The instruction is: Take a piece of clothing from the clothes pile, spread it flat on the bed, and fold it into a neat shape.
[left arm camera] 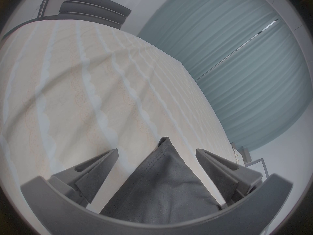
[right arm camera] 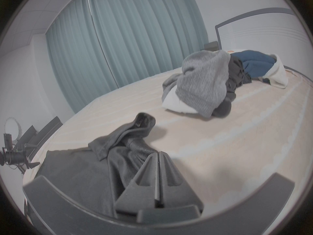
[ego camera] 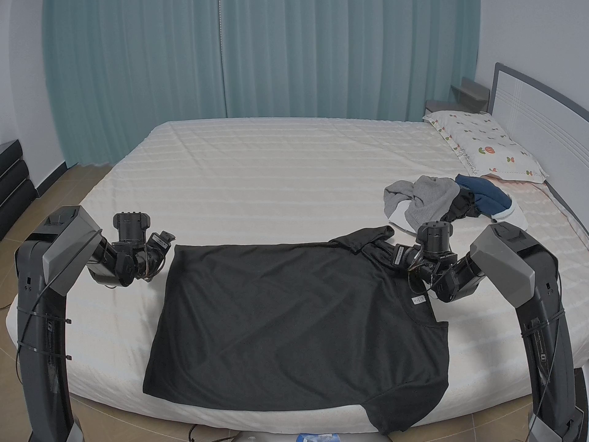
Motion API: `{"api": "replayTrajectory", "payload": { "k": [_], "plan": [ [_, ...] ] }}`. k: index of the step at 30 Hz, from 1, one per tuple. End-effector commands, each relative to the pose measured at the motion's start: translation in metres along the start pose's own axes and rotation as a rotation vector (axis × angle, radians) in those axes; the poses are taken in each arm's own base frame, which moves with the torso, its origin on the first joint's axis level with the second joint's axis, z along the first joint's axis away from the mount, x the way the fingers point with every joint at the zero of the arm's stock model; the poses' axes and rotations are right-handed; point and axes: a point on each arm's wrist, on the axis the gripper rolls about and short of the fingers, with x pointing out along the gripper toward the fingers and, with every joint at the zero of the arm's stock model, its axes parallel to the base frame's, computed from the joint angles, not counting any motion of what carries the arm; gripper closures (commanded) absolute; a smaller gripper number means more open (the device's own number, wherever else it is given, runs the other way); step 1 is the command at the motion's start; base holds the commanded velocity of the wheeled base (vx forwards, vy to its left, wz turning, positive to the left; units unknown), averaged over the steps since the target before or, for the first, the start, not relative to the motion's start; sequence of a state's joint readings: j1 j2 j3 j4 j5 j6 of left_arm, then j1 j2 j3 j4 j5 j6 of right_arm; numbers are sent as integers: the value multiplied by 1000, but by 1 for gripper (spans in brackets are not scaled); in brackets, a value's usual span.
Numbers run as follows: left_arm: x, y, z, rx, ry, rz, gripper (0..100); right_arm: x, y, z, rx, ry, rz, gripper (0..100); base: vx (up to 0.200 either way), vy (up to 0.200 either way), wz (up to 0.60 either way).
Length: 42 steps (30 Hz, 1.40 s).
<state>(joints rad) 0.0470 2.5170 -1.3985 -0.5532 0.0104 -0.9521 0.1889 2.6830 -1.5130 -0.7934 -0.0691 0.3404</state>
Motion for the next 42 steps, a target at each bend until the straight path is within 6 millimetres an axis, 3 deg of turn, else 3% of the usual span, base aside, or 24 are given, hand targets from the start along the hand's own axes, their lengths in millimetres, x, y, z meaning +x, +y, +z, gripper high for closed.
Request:
{"api": "replayTrajectory", "payload": {
  "k": [1, 11, 18, 28, 29, 37, 38, 42],
  "plan": [
    [1, 1, -1, 1, 2, 4, 0, 6, -8, 10, 12, -41, -18, 100, 0, 0, 0],
    [1, 1, -2, 2, 3, 3, 0, 26, -27, 9, 31, -92, -47, 100, 0, 0, 0],
    [1, 1, -2, 2, 3, 3, 0, 33, -25, 19, 39, -157, -61, 100, 0, 0, 0],
    [2, 2, -2, 6, 4, 4, 0, 39, -29, 13, 39, -155, -78, 100, 0, 0, 0],
    [2, 2, -2, 6, 4, 4, 0, 39, -30, 12, 40, -154, -80, 0, 0, 0, 0],
    [2, 2, -2, 6, 4, 5, 0, 33, -32, 22, 44, -163, -83, 0, 0, 0, 0],
    [2, 2, -2, 6, 4, 5, 0, 28, -30, 30, 48, -170, -70, 0, 0, 0, 0],
    [2, 2, -2, 6, 4, 5, 0, 27, -22, 31, 59, -171, -52, 0, 0, 0, 0]
  ]
}}
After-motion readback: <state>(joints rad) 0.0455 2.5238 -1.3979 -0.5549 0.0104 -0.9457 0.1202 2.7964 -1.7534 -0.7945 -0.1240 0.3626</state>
